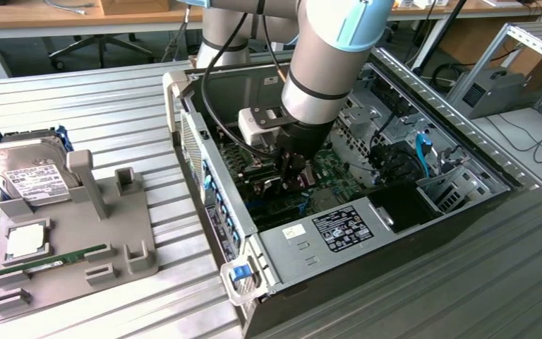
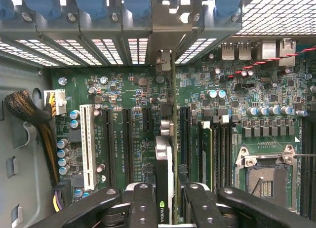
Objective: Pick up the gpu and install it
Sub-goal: 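Insert the gpu into the slot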
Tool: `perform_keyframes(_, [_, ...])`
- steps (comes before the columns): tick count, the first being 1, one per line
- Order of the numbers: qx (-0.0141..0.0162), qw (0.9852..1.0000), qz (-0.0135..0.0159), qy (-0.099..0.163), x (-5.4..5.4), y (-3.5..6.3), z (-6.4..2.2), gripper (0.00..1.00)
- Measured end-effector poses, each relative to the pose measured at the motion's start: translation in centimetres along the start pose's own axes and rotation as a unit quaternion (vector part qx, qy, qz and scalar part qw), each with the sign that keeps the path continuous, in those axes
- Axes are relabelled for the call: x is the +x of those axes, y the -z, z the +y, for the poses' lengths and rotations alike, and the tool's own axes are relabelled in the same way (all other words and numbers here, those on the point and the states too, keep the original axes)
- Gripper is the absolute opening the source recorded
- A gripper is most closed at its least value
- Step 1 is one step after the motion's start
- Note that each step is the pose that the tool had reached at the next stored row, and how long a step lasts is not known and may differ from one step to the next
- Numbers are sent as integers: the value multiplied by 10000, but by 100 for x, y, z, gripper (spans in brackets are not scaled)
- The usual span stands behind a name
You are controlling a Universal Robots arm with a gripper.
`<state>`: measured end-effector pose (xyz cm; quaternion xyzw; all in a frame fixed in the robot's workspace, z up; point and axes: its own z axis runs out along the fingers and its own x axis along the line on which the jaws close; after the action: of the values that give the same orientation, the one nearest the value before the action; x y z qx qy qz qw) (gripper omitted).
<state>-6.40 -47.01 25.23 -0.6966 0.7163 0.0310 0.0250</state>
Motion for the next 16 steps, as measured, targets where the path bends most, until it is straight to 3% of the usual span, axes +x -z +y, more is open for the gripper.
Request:
perform_keyframes(4, [1, 10000, -3, 0, -1, -2, 0, 28])
perform_keyframes(6, [0, 10000, -1, 0, 0, -1, 0, 40])
perform_keyframes(11, [0, 10000, 0, 0, 0, 0, 0, 46])
perform_keyframes(12, [0, 10000, 0, 0, 0, 0, 0, 53])
perform_keyframes(16, [0, 10000, 0, 0, 0, 0, 0, 53])
